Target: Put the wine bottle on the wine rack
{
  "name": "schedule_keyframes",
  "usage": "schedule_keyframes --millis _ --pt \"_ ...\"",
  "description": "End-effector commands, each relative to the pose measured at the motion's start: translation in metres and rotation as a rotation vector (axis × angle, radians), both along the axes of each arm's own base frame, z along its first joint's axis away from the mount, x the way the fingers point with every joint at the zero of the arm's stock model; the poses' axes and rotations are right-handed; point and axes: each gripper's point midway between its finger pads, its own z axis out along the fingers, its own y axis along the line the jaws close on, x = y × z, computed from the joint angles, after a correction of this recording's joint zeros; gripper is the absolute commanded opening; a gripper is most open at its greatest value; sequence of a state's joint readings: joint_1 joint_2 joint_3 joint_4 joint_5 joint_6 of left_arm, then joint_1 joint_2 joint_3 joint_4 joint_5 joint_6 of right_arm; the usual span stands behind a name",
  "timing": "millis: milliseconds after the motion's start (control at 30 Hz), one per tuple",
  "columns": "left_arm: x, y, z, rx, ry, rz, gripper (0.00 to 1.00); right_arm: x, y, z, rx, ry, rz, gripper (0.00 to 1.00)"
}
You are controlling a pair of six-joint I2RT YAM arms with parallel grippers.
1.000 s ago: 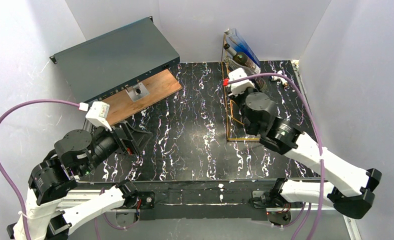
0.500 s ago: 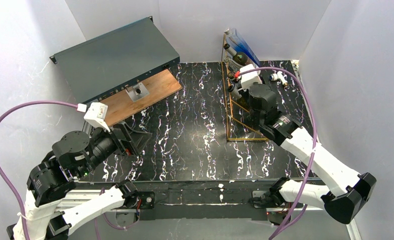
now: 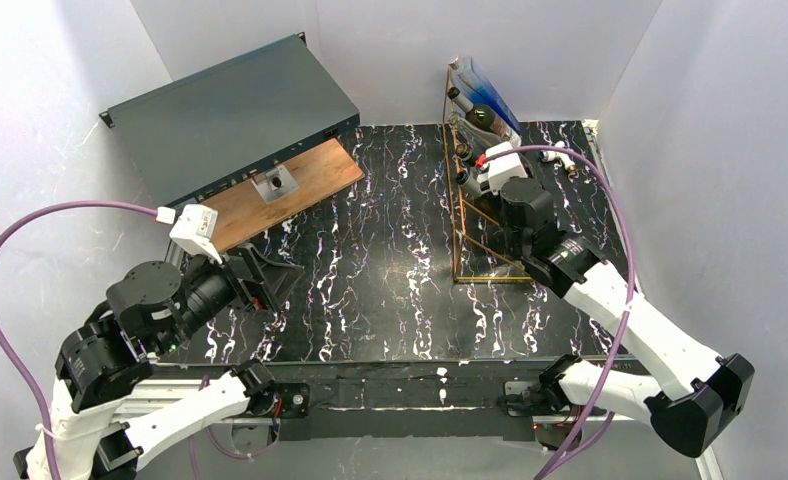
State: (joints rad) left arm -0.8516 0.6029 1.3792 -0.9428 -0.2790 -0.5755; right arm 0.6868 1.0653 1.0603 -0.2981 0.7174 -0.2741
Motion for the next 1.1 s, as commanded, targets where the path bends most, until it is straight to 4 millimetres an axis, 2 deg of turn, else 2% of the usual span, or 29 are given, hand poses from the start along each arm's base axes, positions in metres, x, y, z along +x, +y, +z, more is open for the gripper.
schedule_keyframes --millis 0,533,833,1067 --pt "0.003 -0.001 -0.008 0.034 0.011 0.002 0.99 0.002 -0.01 0.05 0.087 -0.167 -0.033 0.01" --pt "0.003 0.0 -0.008 0.035 0.01 0.005 0.99 0.007 0.002 0.025 0.078 -0.137 0.04 0.01" --pt "0.004 -0.001 -0.01 0.038 0.012 0.006 0.99 0.008 0.006 0.004 0.037 -0.095 0.075 0.01" --pt "0.003 -0.001 -0.01 0.036 0.016 0.003 0.99 0.008 0.014 -0.001 0.07 -0.103 0.124 0.01"
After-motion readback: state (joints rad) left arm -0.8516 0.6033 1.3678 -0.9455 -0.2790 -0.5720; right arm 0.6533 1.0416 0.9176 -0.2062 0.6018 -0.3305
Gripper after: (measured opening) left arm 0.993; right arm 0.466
